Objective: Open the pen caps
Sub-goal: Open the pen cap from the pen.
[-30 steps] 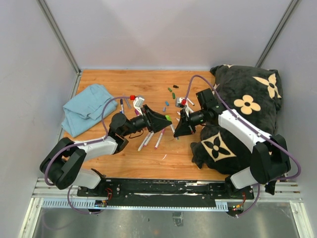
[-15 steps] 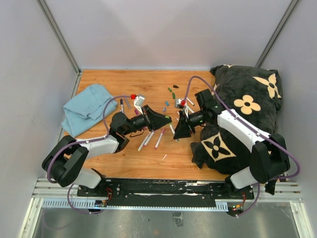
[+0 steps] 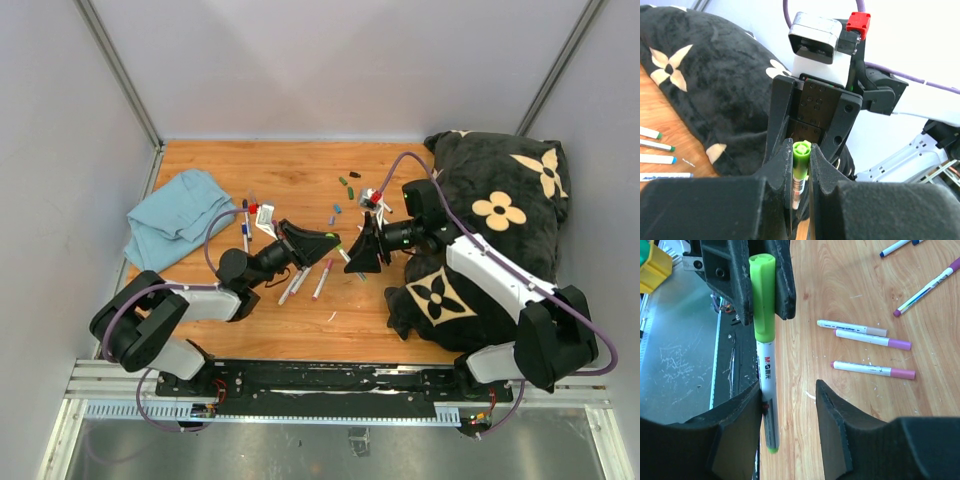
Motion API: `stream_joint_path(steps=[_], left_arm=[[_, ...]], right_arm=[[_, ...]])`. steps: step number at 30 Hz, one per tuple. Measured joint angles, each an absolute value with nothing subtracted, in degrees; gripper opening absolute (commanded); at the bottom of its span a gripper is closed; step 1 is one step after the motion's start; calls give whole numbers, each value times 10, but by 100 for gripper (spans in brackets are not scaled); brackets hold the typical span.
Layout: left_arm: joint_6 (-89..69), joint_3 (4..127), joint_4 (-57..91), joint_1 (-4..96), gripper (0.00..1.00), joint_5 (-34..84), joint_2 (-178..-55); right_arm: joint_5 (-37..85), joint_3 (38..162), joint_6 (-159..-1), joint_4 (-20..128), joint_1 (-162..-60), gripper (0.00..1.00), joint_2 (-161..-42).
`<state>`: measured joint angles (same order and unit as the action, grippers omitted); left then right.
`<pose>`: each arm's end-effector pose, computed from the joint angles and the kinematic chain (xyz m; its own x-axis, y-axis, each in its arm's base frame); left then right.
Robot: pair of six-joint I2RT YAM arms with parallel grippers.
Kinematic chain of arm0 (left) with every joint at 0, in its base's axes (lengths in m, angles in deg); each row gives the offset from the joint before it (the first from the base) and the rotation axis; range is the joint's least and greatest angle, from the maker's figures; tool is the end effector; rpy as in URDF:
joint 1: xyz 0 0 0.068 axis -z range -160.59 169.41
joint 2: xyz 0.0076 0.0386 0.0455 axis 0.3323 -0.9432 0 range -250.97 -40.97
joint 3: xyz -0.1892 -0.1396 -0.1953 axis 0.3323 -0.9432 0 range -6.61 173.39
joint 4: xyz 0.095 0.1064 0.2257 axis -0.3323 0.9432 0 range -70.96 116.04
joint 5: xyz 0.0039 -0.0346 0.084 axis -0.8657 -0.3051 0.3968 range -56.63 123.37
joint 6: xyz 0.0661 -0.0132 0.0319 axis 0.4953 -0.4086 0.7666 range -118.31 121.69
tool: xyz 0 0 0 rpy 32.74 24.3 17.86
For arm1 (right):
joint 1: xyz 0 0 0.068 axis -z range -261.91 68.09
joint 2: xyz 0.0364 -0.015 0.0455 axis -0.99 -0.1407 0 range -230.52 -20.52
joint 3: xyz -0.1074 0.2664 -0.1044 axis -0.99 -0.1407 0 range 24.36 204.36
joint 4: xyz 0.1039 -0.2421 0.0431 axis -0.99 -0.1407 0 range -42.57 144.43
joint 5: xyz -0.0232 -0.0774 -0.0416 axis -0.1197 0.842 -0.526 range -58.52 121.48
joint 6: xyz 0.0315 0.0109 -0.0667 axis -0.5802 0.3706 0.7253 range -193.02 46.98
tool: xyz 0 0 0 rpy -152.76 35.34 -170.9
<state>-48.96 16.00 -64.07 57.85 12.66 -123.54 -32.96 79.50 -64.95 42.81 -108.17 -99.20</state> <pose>0.2062 -0.1920 0.2737 -0.4513 -0.5652 -0.6905 0.7683 0.1474 -0.6228 0.2423 0.1825 0.3022 -0.3916 -0.2607 -0.8824 -0.9164 0.0242 0.3995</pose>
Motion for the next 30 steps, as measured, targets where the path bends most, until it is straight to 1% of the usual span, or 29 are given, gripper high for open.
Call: stream_joint_path(steps=[1, 2, 7, 8, 13, 17, 23, 25, 27, 30], left_arm=[[-492, 159, -646, 579, 0, 132, -1238], [-494, 159, -651, 579, 0, 137, -1240], [-498, 157, -672, 583, 0, 162, -1246], [-497, 154, -675, 583, 0, 168, -1246], [-494, 141, -677, 582, 0, 184, -1238], [-504, 142, -673, 554, 0, 159, -1233], [-545, 174, -681, 418, 0, 189, -1196], [-556, 174, -682, 390, 0, 197, -1179], [-561, 167, -682, 377, 0, 198, -1162], [-560, 138, -677, 370, 0, 197, -1132]], right_arm=[[-329, 793, -660, 438, -1083, 43, -992], [-328, 792, -669, 446, -1084, 37, -992], [-325, 792, -693, 472, -1101, 6, -992], [-326, 792, -698, 474, -1105, 2, -992], [-325, 792, -702, 474, -1112, 1, -998], [-332, 797, -703, 497, -1113, 1, -1014], [-348, 800, -700, 474, -1113, 1, -1030], [-349, 800, -691, 467, -1113, 1, -1030], [-332, 800, -670, 448, -1113, 1, -1030], [-251, 808, -622, 405, -1113, 2, -1034]])
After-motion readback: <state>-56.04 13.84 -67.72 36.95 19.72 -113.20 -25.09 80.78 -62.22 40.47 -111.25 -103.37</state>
